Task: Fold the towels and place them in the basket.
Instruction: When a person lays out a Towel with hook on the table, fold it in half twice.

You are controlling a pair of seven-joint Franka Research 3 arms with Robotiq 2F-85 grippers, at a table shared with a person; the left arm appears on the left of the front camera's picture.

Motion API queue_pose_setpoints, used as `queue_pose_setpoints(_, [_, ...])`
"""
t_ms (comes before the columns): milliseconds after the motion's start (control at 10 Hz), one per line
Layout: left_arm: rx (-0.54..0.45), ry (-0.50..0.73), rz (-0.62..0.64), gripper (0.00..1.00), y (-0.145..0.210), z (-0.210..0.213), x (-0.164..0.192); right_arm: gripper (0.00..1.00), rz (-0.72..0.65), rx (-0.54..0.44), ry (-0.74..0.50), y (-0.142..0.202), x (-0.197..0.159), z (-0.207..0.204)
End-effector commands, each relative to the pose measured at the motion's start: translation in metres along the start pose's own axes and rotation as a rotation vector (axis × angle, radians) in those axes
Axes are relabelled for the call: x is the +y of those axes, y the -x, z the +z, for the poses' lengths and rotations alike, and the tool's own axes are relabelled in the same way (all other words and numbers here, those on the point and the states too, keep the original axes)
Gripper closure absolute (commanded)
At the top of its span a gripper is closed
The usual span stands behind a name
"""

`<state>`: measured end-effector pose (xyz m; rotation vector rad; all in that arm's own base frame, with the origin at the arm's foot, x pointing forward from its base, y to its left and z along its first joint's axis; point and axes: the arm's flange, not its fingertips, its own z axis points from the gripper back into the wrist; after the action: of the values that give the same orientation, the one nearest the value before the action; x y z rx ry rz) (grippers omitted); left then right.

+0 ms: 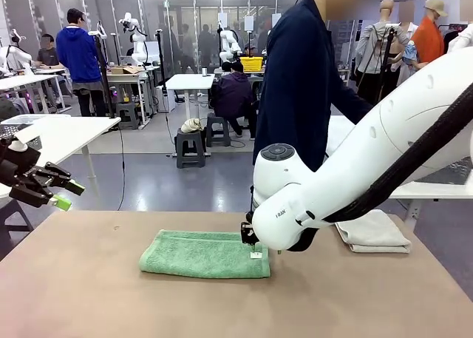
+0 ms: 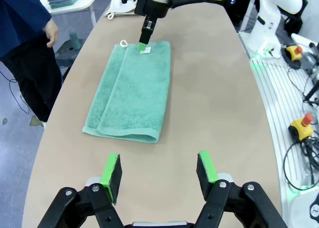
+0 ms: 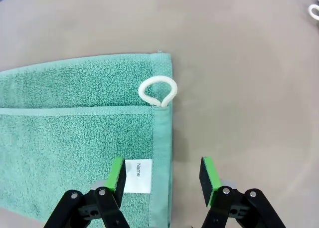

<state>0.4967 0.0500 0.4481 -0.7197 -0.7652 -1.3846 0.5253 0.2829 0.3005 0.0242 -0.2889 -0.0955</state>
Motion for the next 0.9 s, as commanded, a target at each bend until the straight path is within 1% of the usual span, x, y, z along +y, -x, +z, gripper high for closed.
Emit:
queue_pose_setpoints(0, [0.001, 0.000, -0.002, 0.23, -0.001, 0.001, 0.000, 0.25, -0.050, -0.046, 0.004, 0.003, 0.009, -0.011])
queue_pose_setpoints(100, [0.001, 0.000, -0.002, 0.23, -0.001, 0.001, 0.000, 0.27, -0.048, -0.045, 0.002, 0.002, 0.010, -0.013])
queue_pose_setpoints(200, [0.001, 0.000, -0.002, 0.23, -0.001, 0.001, 0.000, 0.27, -0.048, -0.045, -0.002, 0.002, 0.010, -0.015])
queue_pose_setpoints(300, [0.001, 0.000, -0.002, 0.23, -0.001, 0.001, 0.000, 0.32, -0.049, -0.041, 0.004, 0.002, 0.011, -0.017])
queue_pose_setpoints(400, [0.001, 0.000, -0.002, 0.23, -0.001, 0.001, 0.000, 0.32, -0.049, -0.037, 0.008, 0.002, 0.010, -0.019])
queue_pose_setpoints(500, [0.001, 0.000, -0.002, 0.23, -0.001, 0.001, 0.000, 0.36, -0.046, -0.033, 0.006, 0.002, 0.009, -0.021])
queue_pose_setpoints(600, [0.001, 0.000, -0.002, 0.23, -0.001, 0.001, 0.000, 0.51, -0.047, -0.021, 0.005, 0.002, 0.009, -0.023])
queue_pose_setpoints(700, [0.001, 0.000, -0.002, 0.23, -0.001, 0.001, 0.000, 0.55, -0.047, -0.022, 0.005, 0.001, 0.009, -0.024])
queue_pose_setpoints(800, [0.001, 0.000, -0.002, 0.23, -0.001, 0.001, 0.000, 0.70, -0.049, -0.020, 0.002, 0.001, 0.008, -0.024])
